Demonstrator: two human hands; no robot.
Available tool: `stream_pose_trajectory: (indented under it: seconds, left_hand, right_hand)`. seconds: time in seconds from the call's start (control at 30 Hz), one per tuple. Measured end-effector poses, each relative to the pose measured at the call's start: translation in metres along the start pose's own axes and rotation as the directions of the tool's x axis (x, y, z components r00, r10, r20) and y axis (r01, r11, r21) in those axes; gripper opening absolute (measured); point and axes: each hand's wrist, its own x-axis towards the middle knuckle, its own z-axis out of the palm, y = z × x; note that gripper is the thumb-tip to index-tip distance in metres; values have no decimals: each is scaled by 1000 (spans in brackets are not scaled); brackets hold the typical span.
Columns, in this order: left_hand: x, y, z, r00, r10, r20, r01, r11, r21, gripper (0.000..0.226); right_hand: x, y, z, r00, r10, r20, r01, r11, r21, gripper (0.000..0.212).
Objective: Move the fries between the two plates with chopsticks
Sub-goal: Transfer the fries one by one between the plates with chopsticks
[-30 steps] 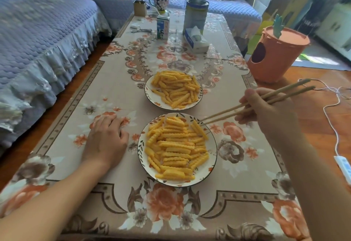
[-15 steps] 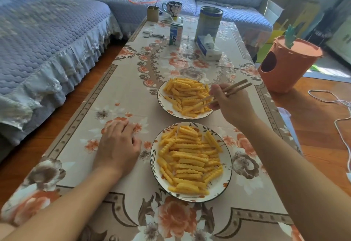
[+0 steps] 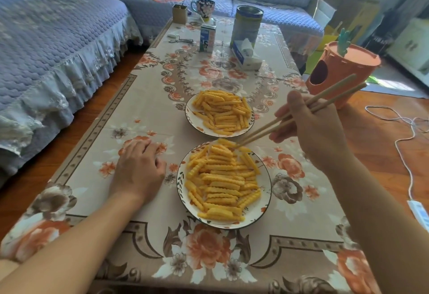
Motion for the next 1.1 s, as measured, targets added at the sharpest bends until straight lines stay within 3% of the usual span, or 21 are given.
stream_pose_trajectory:
  seconds: [0.1,0.3,0.4,0.73,1.1]
  left_hand:
    - [-1,1,-2,1000,-2,10,2,1000,3,56]
    - [-2,2,-2,1000,-16,15,16,1000,-5,46]
    - [-1,2,-1,1000,-19,8,19,1000,-19,54]
    - [0,0,2,1000,1,-7,-1,1000,-15,55]
    - [2,-3,3,999,33,-19,-33,999,18,50]
  right_hand:
    - [-24,-1,-2,997,26,75,-24,999,-26,43]
    - [-35,15,17,997,4,75,0,999,-46,37]
    - [-35,18,22,993,-8,117,14,999,-47,31]
    - [-1,35,-6,978,-21,-208,23,1000,8,32]
    - [57,63,47,993,-31,-116,14,990,-144,26]
